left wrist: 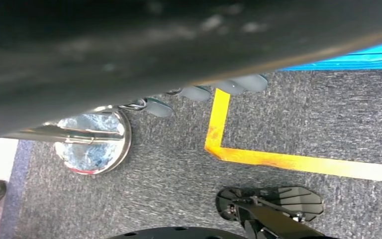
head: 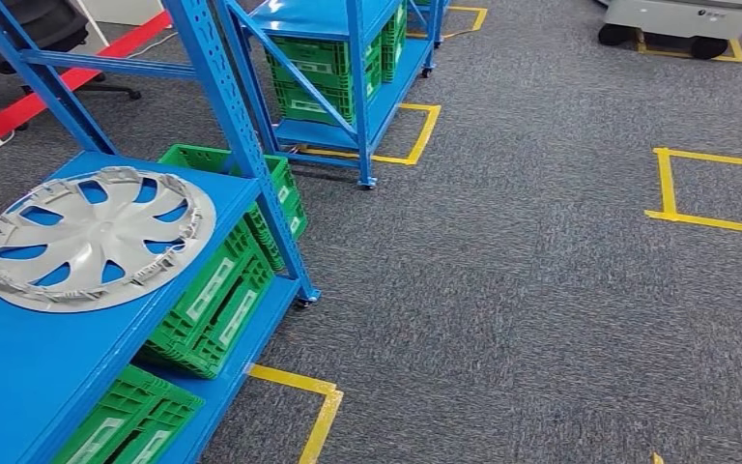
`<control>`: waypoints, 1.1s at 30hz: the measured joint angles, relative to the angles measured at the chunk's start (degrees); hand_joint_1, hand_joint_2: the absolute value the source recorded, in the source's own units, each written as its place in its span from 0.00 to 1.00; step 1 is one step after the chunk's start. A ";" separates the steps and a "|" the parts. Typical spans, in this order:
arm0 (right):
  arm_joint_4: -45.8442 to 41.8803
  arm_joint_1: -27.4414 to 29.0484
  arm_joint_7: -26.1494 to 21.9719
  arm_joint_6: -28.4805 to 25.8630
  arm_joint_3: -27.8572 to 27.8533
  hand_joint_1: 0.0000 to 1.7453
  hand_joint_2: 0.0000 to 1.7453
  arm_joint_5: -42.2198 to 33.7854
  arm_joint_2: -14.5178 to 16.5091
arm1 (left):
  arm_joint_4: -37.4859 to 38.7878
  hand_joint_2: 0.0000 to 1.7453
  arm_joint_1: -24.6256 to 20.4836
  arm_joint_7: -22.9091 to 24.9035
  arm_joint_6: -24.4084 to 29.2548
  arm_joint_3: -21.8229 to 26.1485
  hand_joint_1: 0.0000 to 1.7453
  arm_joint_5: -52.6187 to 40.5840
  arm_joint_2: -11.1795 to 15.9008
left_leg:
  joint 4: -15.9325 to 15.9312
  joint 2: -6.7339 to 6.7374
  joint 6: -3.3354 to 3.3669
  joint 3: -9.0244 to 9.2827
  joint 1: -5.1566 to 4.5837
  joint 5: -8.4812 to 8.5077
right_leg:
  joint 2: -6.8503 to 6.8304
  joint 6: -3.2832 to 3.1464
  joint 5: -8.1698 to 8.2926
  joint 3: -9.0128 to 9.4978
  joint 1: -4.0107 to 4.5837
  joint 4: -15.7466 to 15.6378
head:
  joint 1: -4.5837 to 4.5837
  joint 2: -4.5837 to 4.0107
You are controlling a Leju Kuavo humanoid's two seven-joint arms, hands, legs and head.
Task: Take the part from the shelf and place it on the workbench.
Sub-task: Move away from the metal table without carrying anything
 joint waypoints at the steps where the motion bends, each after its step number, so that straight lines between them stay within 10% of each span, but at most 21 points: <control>1: 0.01 0.00 0.00 0.00 0.00 0.00 0.00 0.00 0.00 | -0.02 0.00 0.00 0.00 0.00 0.01 0.00 0.00 0.00 | 0.00 0.00 0.00 0.00 -0.01 0.00 | 0.00 0.00 0.00 0.00 -0.01 0.00 | 0.00 0.00; 33: 0.04 -0.01 0.09 0.02 0.00 0.00 0.00 -0.37 0.00 | -0.09 0.00 -0.01 0.00 -0.09 0.24 0.00 -0.50 0.01 | 0.01 0.00 0.01 0.00 -0.01 0.00 | 0.00 0.00 0.00 0.00 -0.02 0.00 | 0.00 0.00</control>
